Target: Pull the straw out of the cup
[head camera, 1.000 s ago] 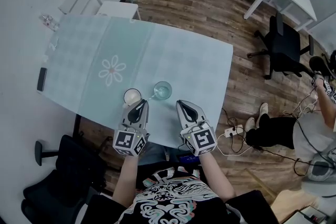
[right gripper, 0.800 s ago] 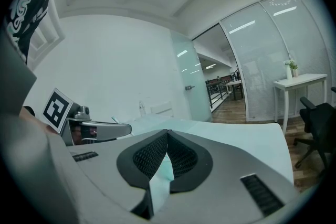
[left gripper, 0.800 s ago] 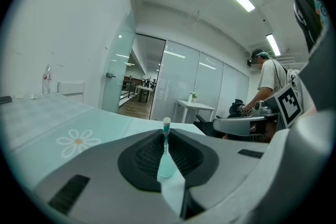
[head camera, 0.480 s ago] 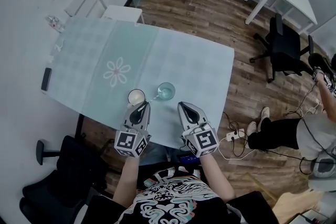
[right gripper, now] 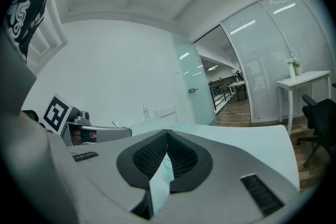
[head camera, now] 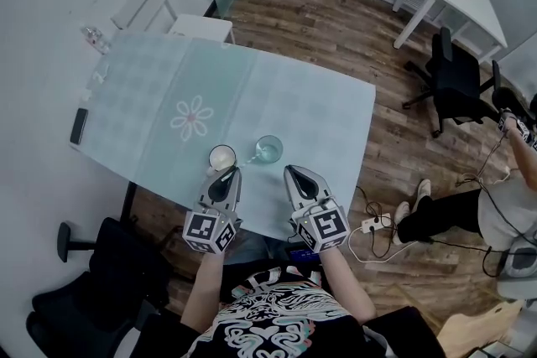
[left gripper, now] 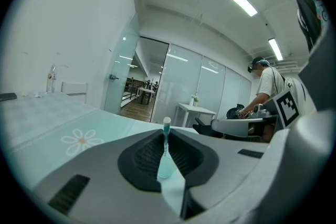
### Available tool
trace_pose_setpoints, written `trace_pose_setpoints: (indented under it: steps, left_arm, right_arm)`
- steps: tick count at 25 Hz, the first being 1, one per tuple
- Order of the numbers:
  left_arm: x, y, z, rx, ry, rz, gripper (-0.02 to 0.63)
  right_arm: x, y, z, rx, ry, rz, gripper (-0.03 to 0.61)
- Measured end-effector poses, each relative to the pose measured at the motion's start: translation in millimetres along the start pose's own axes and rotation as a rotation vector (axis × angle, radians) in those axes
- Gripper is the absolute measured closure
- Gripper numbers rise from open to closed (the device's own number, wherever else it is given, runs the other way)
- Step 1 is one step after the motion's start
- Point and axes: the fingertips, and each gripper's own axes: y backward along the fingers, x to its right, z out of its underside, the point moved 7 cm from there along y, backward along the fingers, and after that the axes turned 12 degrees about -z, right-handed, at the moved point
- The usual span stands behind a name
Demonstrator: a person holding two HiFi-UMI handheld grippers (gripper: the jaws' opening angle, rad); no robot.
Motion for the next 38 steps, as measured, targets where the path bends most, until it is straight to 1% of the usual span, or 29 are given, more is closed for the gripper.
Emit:
trace_pose_setpoints:
  steps: [3, 8, 12, 26, 28, 32, 38]
  left_arm:
    - [-2, 2, -1, -0.002, 0.010, -0.002, 0.604]
    - [-2, 4, -1, 0.001, 0.015, -0.003, 0.604]
    - [-5, 8, -3, 0.013, 0.050, -0.005, 0.604]
    - [-11, 18, -5, 0.028, 0.067, -0.011, 0.603]
    - [-12, 20, -7, 0.033, 0.072, -0.012, 0.604]
    - [-17, 23, -8, 0.050, 0.114, -0.017, 0.604]
    - [-21, 26, -13, 0.075, 0.112, -0.031, 0.604]
  right_arm:
    - [-2, -2, 0, -0.002, -0.005, -0.018, 0.554]
    - [-2, -3, -1, -0.001, -0.002, -0.019, 0.554]
    - [-2, -1, -3, 0.014, 0.001, -0.018, 0.554]
    - [3, 4, -12, 0.050, 0.002, -0.005, 0.554]
    - [4, 4, -13, 0.050, 0.001, -0.005, 0.554]
    - [2, 6, -13, 0.047, 0.004, -0.003, 0.554]
    - [5, 12, -17, 0.053, 0.026, 0.006, 0.554]
